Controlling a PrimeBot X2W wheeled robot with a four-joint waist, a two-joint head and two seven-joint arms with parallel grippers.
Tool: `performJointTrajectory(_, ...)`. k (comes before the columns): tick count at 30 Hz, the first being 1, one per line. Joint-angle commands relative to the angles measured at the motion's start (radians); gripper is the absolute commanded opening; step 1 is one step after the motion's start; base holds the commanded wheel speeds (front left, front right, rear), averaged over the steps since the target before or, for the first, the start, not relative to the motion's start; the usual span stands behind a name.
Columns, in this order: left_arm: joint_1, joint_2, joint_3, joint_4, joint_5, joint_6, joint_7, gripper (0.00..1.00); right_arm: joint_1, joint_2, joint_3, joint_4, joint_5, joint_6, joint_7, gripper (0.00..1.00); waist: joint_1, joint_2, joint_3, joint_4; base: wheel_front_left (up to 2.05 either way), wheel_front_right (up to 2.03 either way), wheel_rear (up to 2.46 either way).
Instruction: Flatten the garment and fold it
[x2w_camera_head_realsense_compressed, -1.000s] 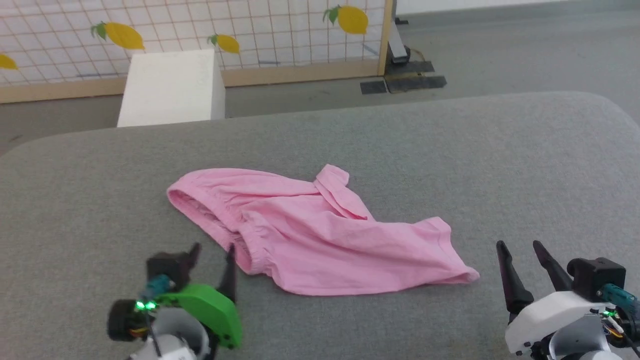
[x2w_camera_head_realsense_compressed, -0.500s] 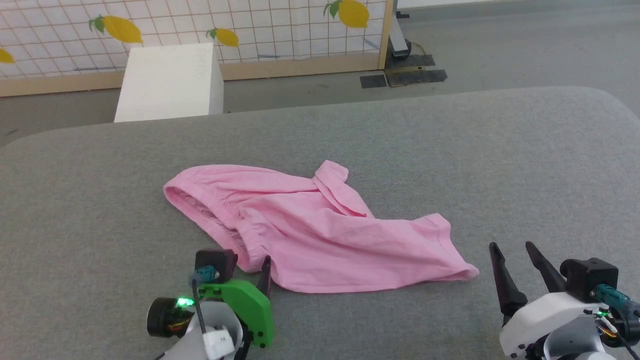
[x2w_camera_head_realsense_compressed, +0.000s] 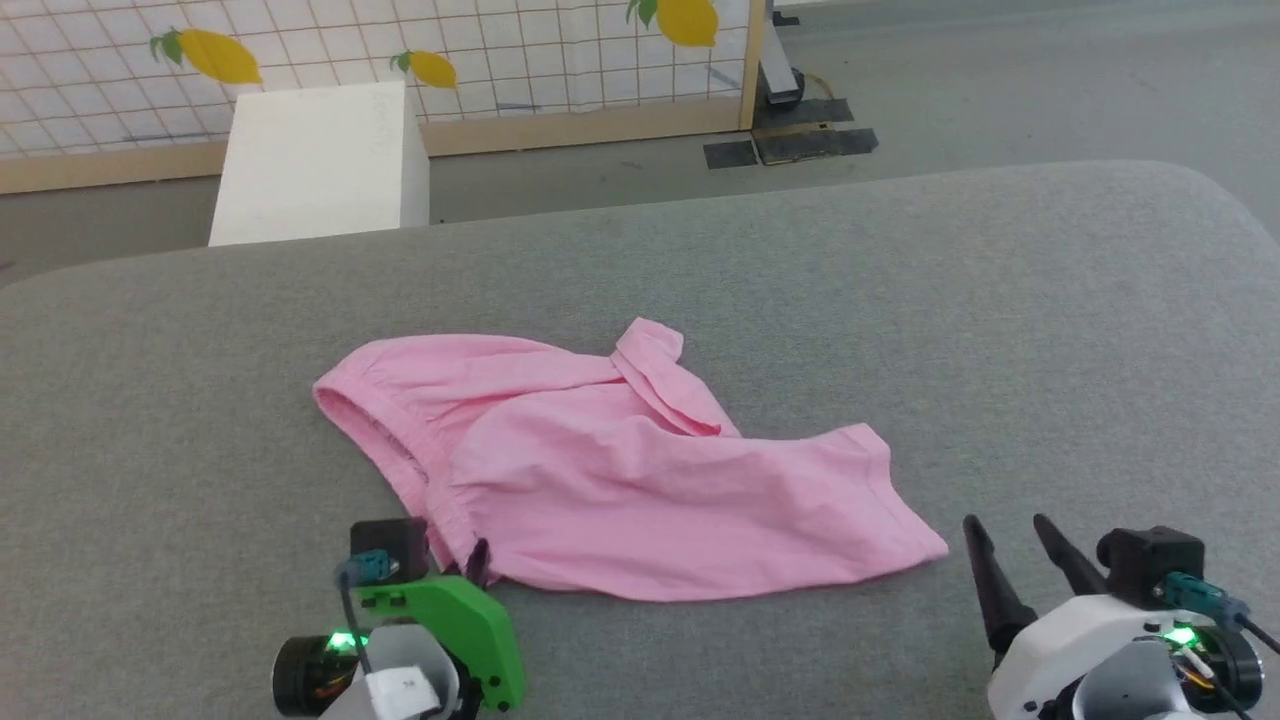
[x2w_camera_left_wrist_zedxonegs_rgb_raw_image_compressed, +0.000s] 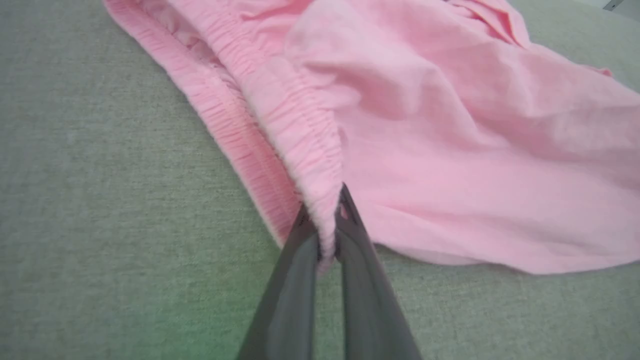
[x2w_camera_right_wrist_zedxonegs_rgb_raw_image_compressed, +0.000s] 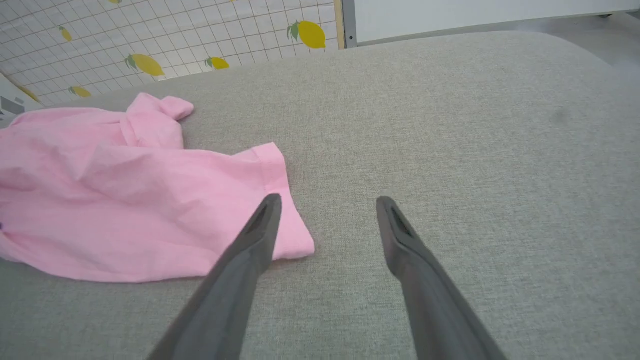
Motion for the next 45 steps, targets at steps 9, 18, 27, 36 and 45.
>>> performJointTrajectory(9, 0.039, 0.038, 0.006, -0.089, -0.008, 0.021, 0.005, 0.00, -0.109, 0.001, 0.054, 0.169, -0.009, -0.002, 0.162, 1.00, 0.0000, 0.0000, 0.032, 0.074, 0.00, 0.00, 0.00)
performJointTrajectory(18, 0.038, 0.027, 0.002, -0.093, -0.015, 0.018, -0.001, 0.00, -0.103, 0.001, 0.094, 0.238, -0.042, -0.002, 0.474, 0.00, 0.0000, 0.0000, 0.038, 0.099, 0.00, 0.00, 0.00)
performJointTrajectory(27, 0.052, 0.067, 0.010, -0.191, -0.052, -0.027, 0.024, 0.00, -0.039, 0.001, 0.057, 0.017, 0.005, -0.002, 0.528, 0.00, 0.0000, 0.0000, -0.002, 0.060, 0.00, 0.00, 0.00)
performJointTrajectory(36, -0.135, 0.202, 0.090, -0.482, -0.158, -0.134, 0.220, 0.00, -0.199, -0.110, 0.060, -0.287, -0.048, -0.002, 0.664, 0.00, 0.0000, 0.0000, 0.030, 0.026, 0.00, 0.00, 0.00)
performJointTrajectory(45, -0.515, 0.210, 0.225, -0.470, -0.251, -0.090, 0.384, 0.00, -0.714, -0.275, 0.145, -0.177, 0.006, -0.002, 0.707, 0.00, 0.0000, 0.0000, 0.219, -0.020, 0.00, 0.00, 0.00)
